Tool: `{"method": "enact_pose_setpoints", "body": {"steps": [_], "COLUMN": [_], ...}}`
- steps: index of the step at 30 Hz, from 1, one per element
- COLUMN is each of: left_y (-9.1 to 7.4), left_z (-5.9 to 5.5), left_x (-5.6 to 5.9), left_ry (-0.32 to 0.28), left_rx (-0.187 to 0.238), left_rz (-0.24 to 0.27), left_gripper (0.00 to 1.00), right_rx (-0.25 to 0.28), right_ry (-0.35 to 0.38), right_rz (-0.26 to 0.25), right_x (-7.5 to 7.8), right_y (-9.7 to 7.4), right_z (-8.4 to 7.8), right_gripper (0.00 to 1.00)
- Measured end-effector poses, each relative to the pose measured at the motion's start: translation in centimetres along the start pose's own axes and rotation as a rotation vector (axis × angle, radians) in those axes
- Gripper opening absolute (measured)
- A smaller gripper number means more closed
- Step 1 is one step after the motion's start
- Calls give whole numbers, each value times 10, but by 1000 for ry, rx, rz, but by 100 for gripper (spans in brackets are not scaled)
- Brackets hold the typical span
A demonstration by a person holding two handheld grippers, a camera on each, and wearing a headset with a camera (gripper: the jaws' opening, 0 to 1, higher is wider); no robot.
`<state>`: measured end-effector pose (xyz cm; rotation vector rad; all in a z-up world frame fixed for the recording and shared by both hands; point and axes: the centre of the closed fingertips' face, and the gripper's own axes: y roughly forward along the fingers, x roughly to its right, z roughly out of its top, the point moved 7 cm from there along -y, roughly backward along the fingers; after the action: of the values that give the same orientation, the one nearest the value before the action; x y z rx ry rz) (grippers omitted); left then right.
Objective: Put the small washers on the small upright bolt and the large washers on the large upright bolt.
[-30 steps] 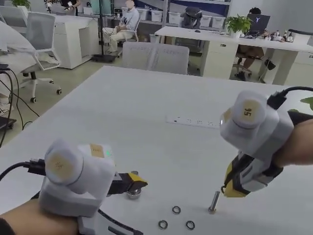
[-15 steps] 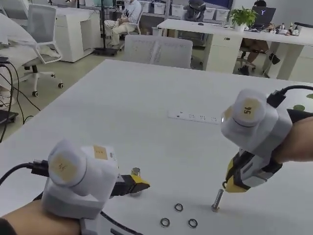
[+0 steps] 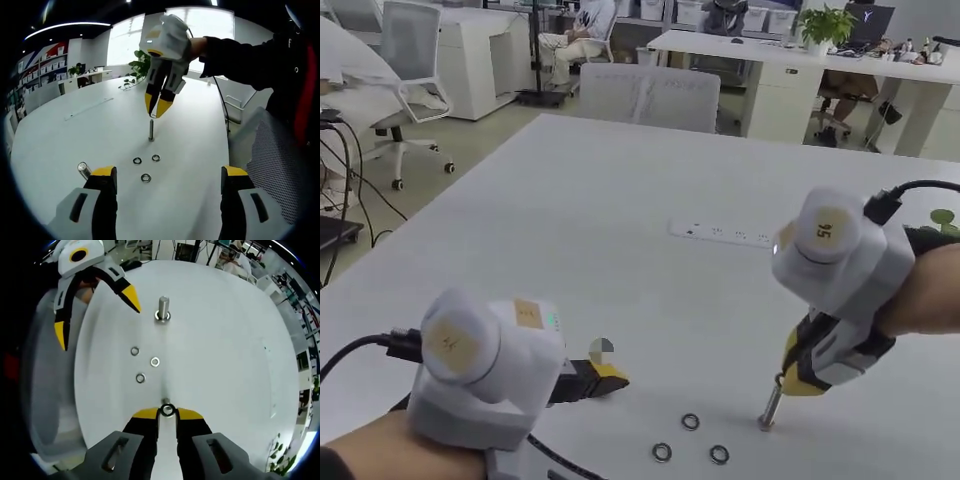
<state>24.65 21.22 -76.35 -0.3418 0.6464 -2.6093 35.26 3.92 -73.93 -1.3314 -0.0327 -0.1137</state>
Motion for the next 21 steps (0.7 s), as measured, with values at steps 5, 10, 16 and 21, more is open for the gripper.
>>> {"method": "enact_pose_setpoints", "body": {"steps": [5, 10, 16, 21], "left_y": [-1, -1, -2, -2], "left_z": [-1, -2, -3, -3], "left_x": [0, 0, 0, -1], "left_ry": [-4, -6, -8, -9], "left_rx": [0, -2, -3, -4], "left_rz": [2, 1, 0, 1], "left_gripper": [85, 85, 85, 85], "right_rx": [-2, -4, -3, -2], "right_ry": [-1, 2, 4, 9], "right_rz": [1, 8, 14, 19], "right_x": [1, 1, 1, 1], "right_y": [2, 5, 8, 10], "right_z": [0, 1, 1, 1], "right_gripper": [13, 13, 13, 13]}}
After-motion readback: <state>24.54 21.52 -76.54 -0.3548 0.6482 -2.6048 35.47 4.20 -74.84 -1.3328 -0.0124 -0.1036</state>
